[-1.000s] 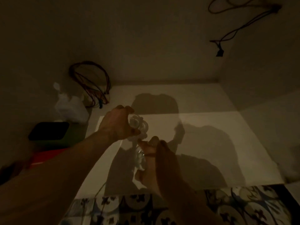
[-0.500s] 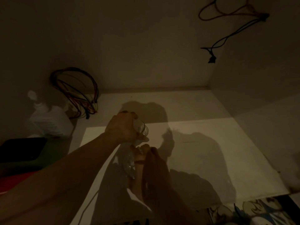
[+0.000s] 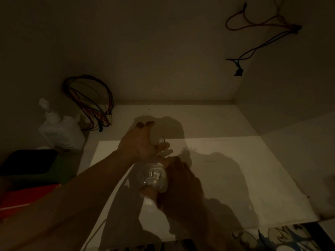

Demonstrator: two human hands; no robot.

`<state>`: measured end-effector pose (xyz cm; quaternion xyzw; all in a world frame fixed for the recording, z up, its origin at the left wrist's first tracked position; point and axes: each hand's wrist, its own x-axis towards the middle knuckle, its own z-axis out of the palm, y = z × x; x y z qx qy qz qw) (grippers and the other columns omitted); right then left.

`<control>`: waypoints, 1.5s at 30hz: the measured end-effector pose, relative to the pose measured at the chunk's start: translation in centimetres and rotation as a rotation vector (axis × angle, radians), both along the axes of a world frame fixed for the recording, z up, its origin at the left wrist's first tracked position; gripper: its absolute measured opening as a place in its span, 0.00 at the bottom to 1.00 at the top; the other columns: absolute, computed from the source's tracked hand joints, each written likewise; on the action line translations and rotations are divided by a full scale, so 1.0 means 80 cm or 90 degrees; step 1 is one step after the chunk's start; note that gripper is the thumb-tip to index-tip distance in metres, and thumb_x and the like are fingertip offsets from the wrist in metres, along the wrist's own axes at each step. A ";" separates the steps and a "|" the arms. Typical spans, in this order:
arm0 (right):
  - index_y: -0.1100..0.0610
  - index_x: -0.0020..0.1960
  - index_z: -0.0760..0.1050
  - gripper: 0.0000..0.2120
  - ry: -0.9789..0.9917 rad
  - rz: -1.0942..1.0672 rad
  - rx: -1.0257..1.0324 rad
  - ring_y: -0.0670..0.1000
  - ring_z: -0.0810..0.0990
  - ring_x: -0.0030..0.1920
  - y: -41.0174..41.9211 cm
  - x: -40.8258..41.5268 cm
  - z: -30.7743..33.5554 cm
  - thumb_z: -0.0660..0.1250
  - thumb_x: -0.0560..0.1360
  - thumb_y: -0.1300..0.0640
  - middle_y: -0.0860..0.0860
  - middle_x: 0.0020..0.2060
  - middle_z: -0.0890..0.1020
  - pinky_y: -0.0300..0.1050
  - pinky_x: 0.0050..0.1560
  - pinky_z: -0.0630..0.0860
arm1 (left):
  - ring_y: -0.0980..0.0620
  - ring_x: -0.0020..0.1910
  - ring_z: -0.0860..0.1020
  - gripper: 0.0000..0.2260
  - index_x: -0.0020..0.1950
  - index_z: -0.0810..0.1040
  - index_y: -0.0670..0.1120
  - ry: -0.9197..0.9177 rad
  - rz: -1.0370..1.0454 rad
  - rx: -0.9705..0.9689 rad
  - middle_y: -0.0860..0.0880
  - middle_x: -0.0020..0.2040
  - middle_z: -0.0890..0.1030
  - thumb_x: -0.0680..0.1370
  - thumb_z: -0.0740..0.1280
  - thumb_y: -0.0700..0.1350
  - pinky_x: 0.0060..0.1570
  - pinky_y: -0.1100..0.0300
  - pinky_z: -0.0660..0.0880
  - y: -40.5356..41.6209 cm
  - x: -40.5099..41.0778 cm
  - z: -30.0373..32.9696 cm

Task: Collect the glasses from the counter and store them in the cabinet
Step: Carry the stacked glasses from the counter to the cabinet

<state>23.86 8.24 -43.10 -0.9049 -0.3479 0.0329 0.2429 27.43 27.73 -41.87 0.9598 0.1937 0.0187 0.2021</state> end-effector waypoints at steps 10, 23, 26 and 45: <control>0.39 0.81 0.45 0.47 0.151 -0.061 -0.301 0.57 0.42 0.81 -0.080 0.015 0.102 0.28 0.67 0.21 0.52 0.83 0.45 0.67 0.77 0.41 | 0.46 0.80 0.45 0.52 0.80 0.47 0.61 0.198 0.061 0.121 0.51 0.82 0.49 0.59 0.30 0.82 0.73 0.34 0.39 -0.050 -0.128 0.089; 0.39 0.81 0.48 0.44 0.248 -0.037 -0.426 0.59 0.46 0.81 -0.163 -0.130 0.500 0.30 0.70 0.22 0.54 0.82 0.51 0.71 0.75 0.42 | 0.46 0.79 0.46 0.42 0.80 0.47 0.63 0.350 0.027 -0.017 0.52 0.82 0.49 0.68 0.45 0.78 0.71 0.31 0.43 -0.210 -0.287 0.450; 0.40 0.81 0.50 0.47 0.247 -0.042 -0.399 0.59 0.46 0.81 -0.191 -0.170 0.594 0.29 0.68 0.21 0.53 0.82 0.51 0.72 0.75 0.45 | 0.45 0.79 0.50 0.38 0.79 0.50 0.61 0.311 0.018 -0.028 0.51 0.81 0.54 0.71 0.49 0.75 0.72 0.32 0.49 -0.245 -0.333 0.547; 0.38 0.80 0.53 0.39 0.237 -0.032 -0.284 0.59 0.46 0.81 -0.380 -0.318 1.095 0.39 0.74 0.23 0.52 0.83 0.50 0.70 0.76 0.44 | 0.50 0.79 0.53 0.45 0.78 0.49 0.66 0.155 0.053 -0.010 0.55 0.80 0.57 0.64 0.49 0.83 0.74 0.33 0.46 -0.406 -0.491 1.062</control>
